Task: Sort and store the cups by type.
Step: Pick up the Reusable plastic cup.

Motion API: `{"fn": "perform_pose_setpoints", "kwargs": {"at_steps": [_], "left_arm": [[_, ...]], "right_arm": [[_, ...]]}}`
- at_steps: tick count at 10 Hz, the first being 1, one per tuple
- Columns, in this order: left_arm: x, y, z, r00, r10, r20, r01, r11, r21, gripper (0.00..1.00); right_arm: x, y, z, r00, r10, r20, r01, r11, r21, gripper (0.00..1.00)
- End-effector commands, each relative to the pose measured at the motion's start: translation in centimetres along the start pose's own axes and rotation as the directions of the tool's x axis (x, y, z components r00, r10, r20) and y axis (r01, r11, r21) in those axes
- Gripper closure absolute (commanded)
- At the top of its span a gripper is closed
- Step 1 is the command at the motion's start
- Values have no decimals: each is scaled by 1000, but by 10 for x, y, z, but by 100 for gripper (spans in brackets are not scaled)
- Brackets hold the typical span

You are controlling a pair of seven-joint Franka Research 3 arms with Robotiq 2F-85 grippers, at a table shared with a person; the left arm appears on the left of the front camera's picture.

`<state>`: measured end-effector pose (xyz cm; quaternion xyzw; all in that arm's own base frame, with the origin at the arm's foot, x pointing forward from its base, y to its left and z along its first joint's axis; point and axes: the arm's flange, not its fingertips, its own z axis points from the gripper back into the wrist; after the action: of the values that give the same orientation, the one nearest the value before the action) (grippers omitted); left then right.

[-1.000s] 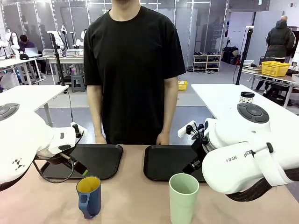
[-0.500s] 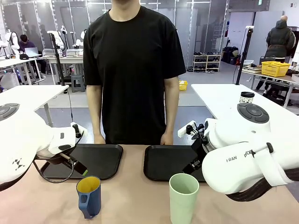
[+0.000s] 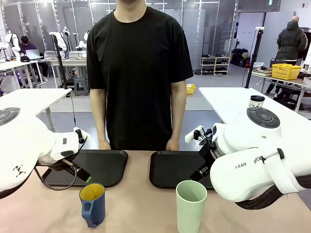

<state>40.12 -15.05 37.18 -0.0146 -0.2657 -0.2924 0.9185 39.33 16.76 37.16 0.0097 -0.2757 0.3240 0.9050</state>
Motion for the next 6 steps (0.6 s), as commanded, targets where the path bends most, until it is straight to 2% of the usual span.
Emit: {"fn": "perform_pose_setpoints", "kwargs": {"at_steps": [1, 3, 6], "left_arm": [[0, 0, 0, 1000, 1, 0, -1, 1000, 0, 0], [0, 0, 0, 1000, 0, 0, 0, 1000, 0, 0], [33, -22, 58, 992, -71, 107, 62, 994, 86, 0]], "right_arm": [[0, 0, 0, 1000, -3, 0, 3, 1000, 1, 0], [0, 0, 0, 1000, 0, 0, 0, 1000, 0, 0], [32, 15, 73, 997, 70, 42, -64, 990, -127, 0]]}}
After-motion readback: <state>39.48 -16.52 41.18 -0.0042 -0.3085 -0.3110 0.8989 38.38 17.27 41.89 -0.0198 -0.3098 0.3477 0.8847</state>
